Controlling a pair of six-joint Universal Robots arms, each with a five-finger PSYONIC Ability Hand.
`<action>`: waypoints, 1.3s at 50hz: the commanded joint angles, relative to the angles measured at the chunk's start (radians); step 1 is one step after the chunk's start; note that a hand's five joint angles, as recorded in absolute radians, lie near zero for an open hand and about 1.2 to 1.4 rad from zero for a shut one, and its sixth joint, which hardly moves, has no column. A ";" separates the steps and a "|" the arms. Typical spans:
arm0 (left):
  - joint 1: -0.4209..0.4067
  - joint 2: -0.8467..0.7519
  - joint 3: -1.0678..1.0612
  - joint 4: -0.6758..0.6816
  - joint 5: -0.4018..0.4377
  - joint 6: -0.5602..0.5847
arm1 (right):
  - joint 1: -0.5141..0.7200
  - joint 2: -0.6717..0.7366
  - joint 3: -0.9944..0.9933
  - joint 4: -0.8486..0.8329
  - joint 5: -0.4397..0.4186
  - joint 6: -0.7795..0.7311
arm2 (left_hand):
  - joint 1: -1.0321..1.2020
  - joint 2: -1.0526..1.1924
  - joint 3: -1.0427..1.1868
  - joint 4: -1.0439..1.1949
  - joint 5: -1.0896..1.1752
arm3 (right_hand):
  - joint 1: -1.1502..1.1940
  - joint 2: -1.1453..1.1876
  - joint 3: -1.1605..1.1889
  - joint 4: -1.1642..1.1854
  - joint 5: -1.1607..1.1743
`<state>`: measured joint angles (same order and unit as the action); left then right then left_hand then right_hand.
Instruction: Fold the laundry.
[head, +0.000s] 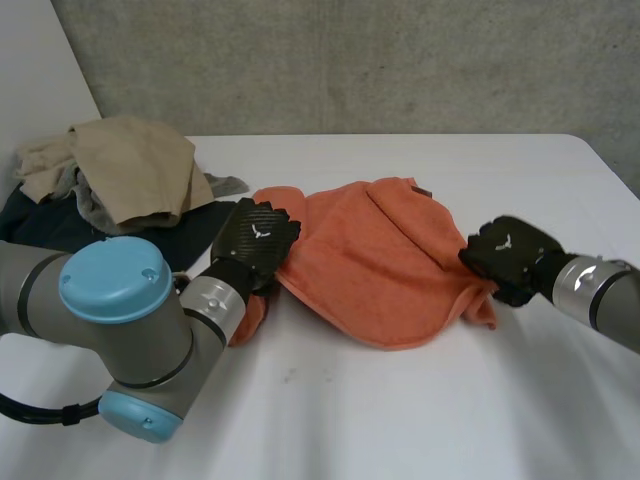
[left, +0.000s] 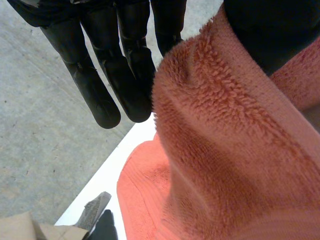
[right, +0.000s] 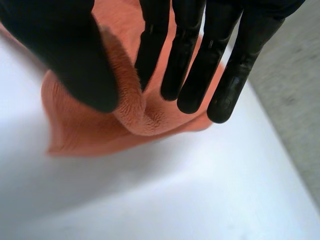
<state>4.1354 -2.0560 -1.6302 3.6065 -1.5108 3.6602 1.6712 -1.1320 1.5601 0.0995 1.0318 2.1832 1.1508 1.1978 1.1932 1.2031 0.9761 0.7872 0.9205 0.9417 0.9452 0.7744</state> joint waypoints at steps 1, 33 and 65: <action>0.002 0.029 0.026 -0.012 0.000 -0.003 | -0.011 0.015 0.008 -0.006 0.013 0.219 | 0.246 0.198 0.203 0.193 0.246 | -0.121 -0.254 -0.275 -0.279 -0.282; 0.129 0.171 0.023 -0.080 -0.057 -0.075 | -0.038 -0.006 0.123 -0.127 0.117 1.031 | 0.246 0.198 0.203 0.193 0.246 | -0.462 -0.595 -0.616 -0.619 -0.623; 0.147 0.169 0.023 -0.085 -0.054 -0.080 | 0.254 0.098 0.072 -0.256 0.364 0.790 | 0.246 0.198 0.203 0.193 0.246 | -0.154 -0.287 -0.308 -0.312 -0.315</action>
<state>4.2739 -1.8869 -1.6107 3.5215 -1.5661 3.5790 1.9177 -1.0274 1.6212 -0.1319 1.3305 3.0843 1.1508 1.1978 1.1932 1.2033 0.9759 0.3270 0.3717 0.3810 0.3744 0.2042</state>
